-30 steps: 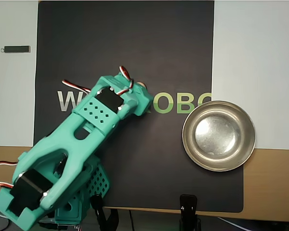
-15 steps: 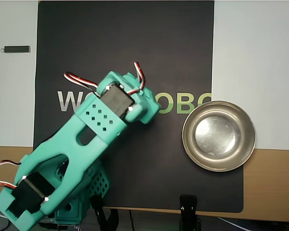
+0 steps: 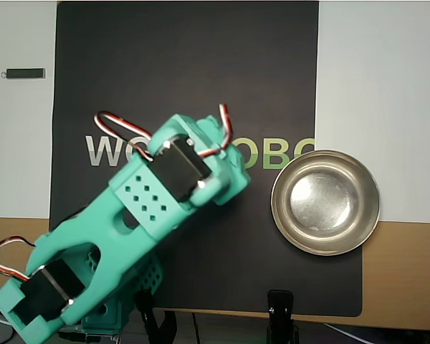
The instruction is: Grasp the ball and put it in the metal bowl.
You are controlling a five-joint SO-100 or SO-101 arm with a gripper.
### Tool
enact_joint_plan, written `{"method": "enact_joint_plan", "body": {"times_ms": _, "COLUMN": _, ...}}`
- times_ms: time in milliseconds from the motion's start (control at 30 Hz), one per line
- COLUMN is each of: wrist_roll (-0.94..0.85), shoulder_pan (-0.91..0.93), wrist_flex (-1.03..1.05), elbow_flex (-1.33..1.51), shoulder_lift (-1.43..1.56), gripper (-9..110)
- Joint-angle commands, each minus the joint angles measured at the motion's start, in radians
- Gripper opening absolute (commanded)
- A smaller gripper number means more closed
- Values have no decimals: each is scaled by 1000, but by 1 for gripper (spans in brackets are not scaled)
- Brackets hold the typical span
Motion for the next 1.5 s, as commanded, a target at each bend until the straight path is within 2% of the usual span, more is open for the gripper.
{"method": "enact_joint_plan", "body": {"times_ms": 0, "wrist_roll": 55, "shoulder_pan": 12, "wrist_flex": 6, "elbow_flex": -60, "shoulder_lift": 17, "gripper": 25}}
{"method": "enact_joint_plan", "body": {"times_ms": 533, "wrist_roll": 382, "shoulder_pan": 123, "wrist_flex": -6, "elbow_flex": -284, "shoulder_lift": -196, "gripper": 25}}
{"method": "enact_joint_plan", "body": {"times_ms": 1333, "wrist_roll": 417, "shoulder_pan": 364, "wrist_flex": 5, "elbow_flex": -495, "shoulder_lift": -437, "gripper": 26}}
{"method": "enact_joint_plan", "body": {"times_ms": 1467, "wrist_roll": 523, "shoulder_pan": 391, "wrist_flex": -6, "elbow_flex": -505, "shoulder_lift": -462, "gripper": 26}}
